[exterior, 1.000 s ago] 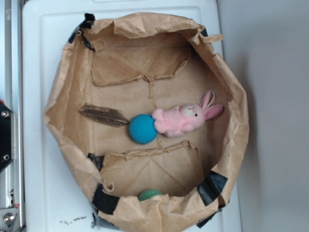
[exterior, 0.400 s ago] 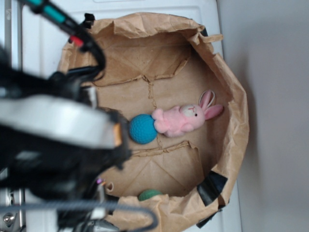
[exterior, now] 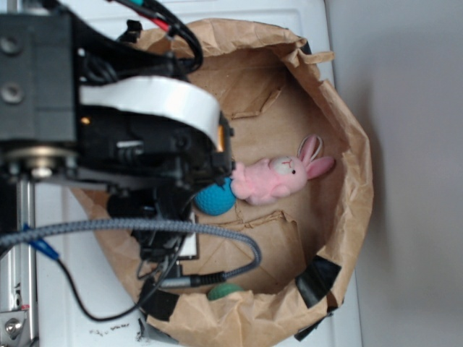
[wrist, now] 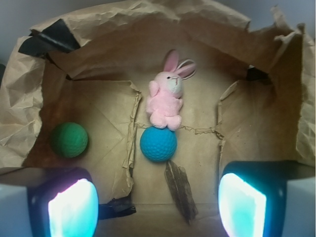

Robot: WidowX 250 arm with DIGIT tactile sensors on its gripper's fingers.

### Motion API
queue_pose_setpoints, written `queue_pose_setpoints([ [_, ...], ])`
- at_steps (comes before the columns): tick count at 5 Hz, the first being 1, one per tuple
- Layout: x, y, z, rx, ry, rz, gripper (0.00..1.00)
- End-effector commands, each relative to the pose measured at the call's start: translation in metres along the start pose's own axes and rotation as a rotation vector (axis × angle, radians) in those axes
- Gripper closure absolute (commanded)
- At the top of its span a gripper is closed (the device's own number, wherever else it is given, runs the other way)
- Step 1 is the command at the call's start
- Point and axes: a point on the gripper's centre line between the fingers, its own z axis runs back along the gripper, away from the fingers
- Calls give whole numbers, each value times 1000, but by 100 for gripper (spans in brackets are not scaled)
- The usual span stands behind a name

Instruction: Grab the blue ball.

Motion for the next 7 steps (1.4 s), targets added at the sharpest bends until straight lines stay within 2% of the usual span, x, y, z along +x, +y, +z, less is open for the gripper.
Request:
queue_pose_setpoints([
  [1,6,4,9,4,-34,3,0],
  [3,6,4,9,4,-34,3,0],
  [4,20,18,-40,37,-52,53,0],
  [5,22,29,-51,65,-102,97,0],
  [6,27,46,-69,15,-61,71,0],
  [7,25,51,-70,-23,-23,64,0],
])
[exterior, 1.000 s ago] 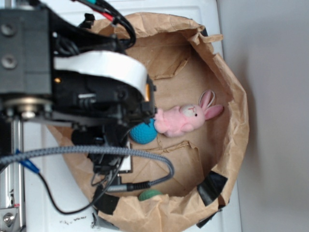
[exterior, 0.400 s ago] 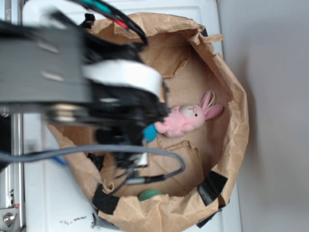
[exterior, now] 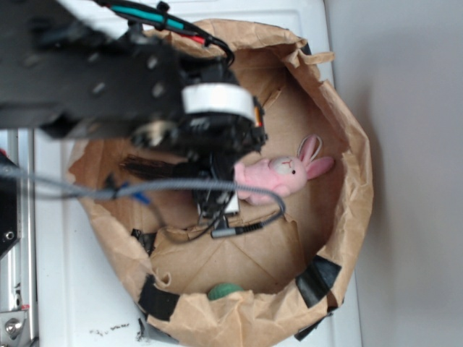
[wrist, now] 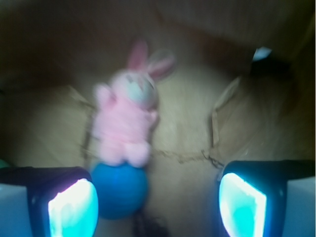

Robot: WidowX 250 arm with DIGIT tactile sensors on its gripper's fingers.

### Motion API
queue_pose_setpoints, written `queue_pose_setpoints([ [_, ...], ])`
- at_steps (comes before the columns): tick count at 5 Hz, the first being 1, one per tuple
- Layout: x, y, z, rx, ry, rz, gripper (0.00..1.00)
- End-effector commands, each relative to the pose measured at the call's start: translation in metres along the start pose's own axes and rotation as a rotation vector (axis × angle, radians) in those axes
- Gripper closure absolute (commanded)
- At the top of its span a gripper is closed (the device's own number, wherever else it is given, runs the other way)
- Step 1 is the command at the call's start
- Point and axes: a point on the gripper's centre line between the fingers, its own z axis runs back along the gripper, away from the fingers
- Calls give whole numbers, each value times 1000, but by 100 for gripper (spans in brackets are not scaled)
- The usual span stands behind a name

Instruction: Grab the blue ball.

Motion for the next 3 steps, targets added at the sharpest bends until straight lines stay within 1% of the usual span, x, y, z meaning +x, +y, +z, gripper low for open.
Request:
queue_pose_setpoints([
  [1,10,7,5,-96,24,11,0],
  [2,5,-4,1,-120,58,-19,0],
  [3,-6,-23,1,-96,63,-38,0],
])
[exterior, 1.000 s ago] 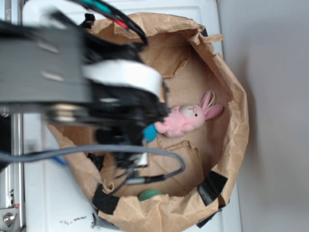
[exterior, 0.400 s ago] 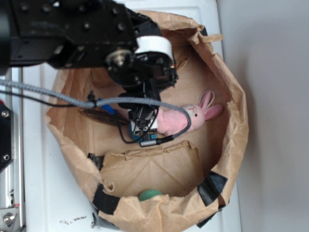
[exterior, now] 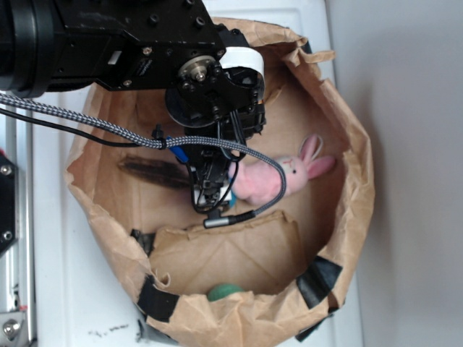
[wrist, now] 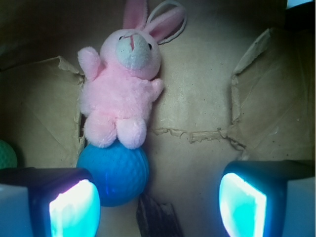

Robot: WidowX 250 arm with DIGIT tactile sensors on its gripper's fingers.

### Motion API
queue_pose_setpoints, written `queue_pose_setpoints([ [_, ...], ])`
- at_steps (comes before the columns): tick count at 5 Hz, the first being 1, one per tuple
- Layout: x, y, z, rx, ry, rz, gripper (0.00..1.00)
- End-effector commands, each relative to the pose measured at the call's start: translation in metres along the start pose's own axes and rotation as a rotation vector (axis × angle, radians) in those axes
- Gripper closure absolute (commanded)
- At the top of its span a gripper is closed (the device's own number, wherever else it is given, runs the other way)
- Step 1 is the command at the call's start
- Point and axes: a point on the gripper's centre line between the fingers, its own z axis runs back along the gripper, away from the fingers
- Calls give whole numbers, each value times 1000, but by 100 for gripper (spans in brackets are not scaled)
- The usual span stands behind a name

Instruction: Grab the blue ball.

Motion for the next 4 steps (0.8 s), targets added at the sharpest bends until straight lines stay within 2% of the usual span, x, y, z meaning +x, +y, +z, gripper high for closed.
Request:
queue_pose_setpoints([
  [1,-8,-31,-7,54,-67,-43,0],
  [3,-4,-44,-39,111,-117,-42,0],
  [4,2,-46,-43,114,-158,-46,0],
])
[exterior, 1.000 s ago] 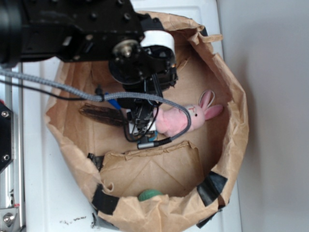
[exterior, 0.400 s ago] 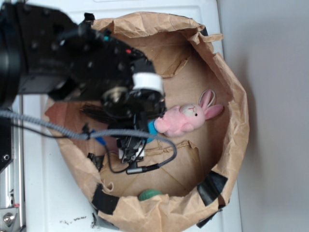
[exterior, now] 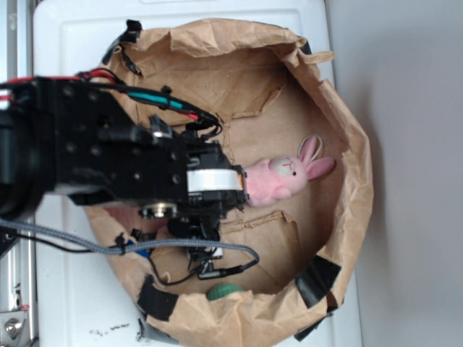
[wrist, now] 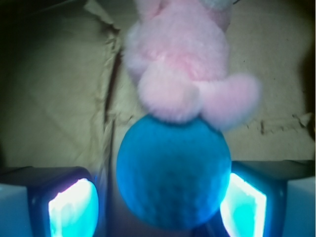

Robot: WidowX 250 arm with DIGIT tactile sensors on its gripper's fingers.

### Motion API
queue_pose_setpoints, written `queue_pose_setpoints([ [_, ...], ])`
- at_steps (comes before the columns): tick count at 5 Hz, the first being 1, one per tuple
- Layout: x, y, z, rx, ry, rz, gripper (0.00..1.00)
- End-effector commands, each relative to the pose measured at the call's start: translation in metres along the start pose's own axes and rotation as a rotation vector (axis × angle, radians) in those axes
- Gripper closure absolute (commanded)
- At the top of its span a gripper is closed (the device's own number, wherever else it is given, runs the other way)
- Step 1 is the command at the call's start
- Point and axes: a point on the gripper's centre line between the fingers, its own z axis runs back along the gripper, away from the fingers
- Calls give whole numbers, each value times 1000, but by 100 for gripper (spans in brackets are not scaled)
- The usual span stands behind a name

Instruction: Grab the blue ball.

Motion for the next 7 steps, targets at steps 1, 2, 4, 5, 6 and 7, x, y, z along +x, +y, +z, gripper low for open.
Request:
queue_pose_setpoints([
  [1,27,-11,-6,-3,-93,-8,100],
  [2,31,-8,11,-28,-67,-7,100],
  [4,15,13,66,-173,-101,-127,100],
  [5,17,25,98,-150,-79,-89,100],
  [6,21,31,128,-176,-37,-77,100],
  [7,19,28,154,-180,-55,-74,100],
])
